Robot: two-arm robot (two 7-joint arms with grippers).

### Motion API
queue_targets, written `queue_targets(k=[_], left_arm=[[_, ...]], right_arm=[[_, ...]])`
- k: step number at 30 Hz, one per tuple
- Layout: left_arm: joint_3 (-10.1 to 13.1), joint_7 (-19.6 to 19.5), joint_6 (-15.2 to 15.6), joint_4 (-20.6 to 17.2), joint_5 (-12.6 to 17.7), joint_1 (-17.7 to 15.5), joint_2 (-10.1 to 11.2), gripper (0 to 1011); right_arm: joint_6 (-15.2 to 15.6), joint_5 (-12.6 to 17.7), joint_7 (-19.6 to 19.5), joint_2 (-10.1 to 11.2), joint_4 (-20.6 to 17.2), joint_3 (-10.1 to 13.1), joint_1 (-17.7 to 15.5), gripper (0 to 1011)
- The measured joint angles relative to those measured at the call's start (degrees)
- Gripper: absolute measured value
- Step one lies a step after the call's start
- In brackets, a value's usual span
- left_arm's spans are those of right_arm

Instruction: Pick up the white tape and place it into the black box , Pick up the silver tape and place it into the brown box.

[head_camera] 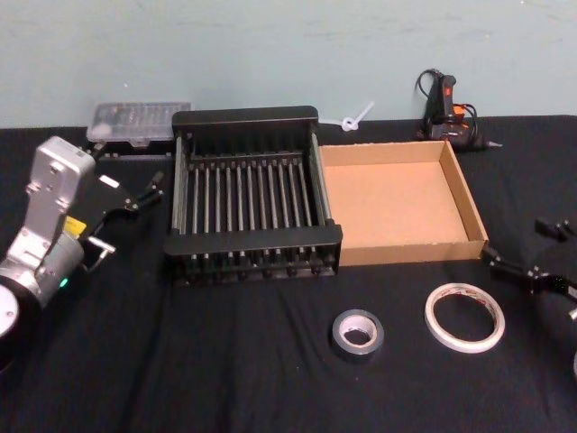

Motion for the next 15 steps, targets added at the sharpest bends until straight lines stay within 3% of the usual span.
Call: queue_targets(k=[15], left_arm=[[0.00,0.00,0.00,0.00,0.00,0.00,0.00,1001]], right_arm=[[4.68,-0.97,3.39,-2.01,3.51,-1.69,1.03,1002]])
